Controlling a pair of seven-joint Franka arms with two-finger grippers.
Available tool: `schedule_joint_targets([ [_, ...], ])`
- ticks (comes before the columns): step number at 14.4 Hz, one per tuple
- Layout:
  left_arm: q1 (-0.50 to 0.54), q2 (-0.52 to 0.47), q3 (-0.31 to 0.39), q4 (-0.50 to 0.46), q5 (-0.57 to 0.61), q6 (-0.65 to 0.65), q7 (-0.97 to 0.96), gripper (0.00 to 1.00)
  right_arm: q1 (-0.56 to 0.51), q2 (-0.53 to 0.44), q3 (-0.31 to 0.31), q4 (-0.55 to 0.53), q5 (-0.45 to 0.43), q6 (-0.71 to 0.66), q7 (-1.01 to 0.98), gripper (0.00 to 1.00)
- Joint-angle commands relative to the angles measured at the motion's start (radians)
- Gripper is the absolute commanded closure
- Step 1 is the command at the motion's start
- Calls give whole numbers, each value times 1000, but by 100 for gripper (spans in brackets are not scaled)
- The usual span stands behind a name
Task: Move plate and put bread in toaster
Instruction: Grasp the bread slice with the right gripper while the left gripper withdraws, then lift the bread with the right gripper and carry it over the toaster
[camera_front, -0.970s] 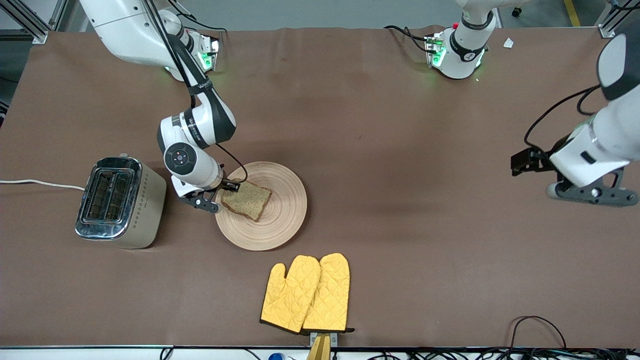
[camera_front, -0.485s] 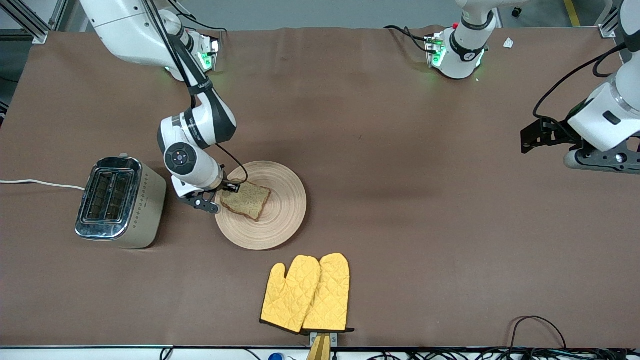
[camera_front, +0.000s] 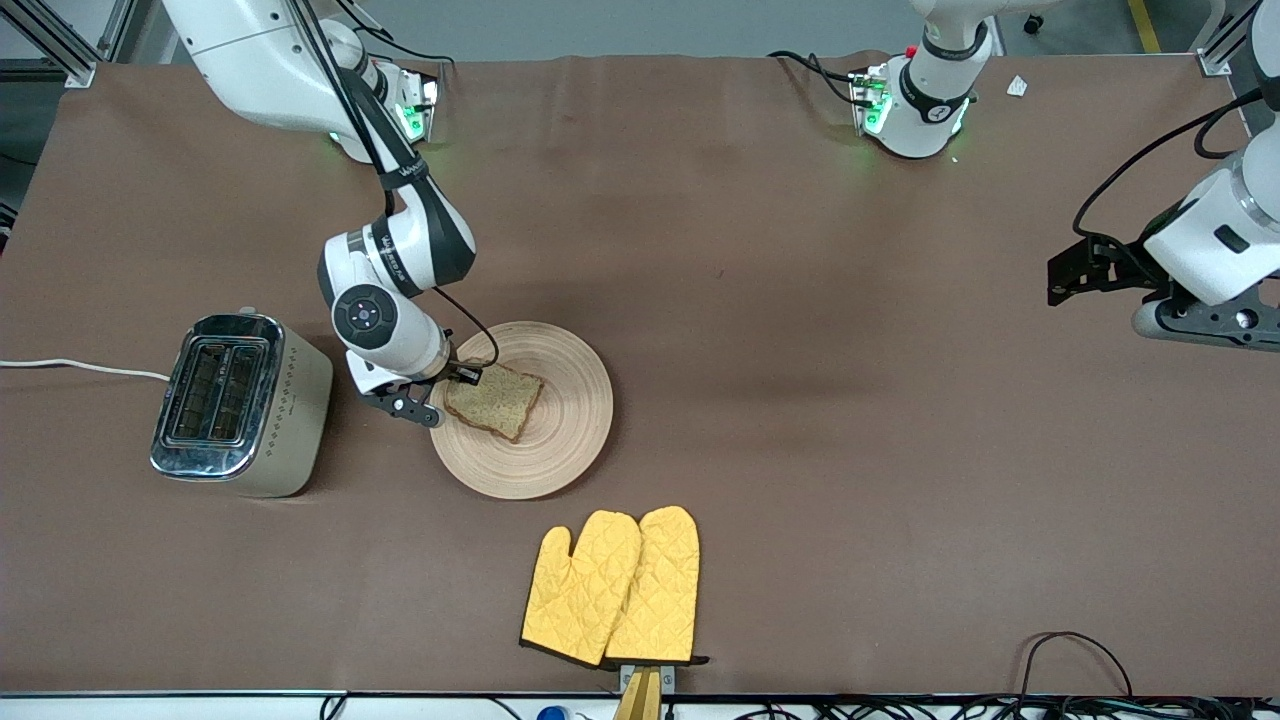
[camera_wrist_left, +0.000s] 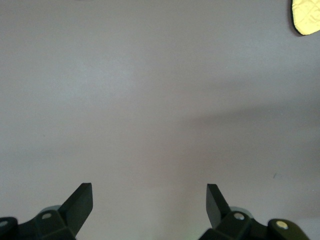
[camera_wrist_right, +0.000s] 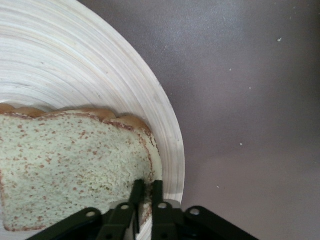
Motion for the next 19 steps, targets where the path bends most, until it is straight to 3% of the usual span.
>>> schedule_joint_targets([
  [1, -93, -47, 86, -13, -1, -9, 5, 0, 16, 5, -10, 11, -7, -7, 34, 100],
  [5, -190, -49, 175, -17, -1, -4, 0, 0, 8, 5, -10, 40, -9, -38, 22, 100],
  [6, -204, -49, 204, -20, -2, -3, 2, 0, 10, 4, -10, 68, -7, -88, 23, 100],
  [9, -196, -40, 206, -19, -10, -3, 9, 0, 8, -2, -13, 225, -22, -344, 23, 100],
  [12, -196, -72, 204, -65, -14, 16, -9, 0, 8, -7, -10, 371, -145, -571, 16, 100],
  [14, -194, -139, 204, -167, -16, 91, -11, 0, 8, -10, -12, 434, -200, -668, -33, 100],
  [16, -178, -179, 204, -223, -16, 117, -11, 0, 2, -44, -12, 441, -287, -714, -105, 100],
  [19, -152, -178, 204, -212, -16, 113, 3, 0, -2, -79, -15, 439, -403, -817, -159, 100],
])
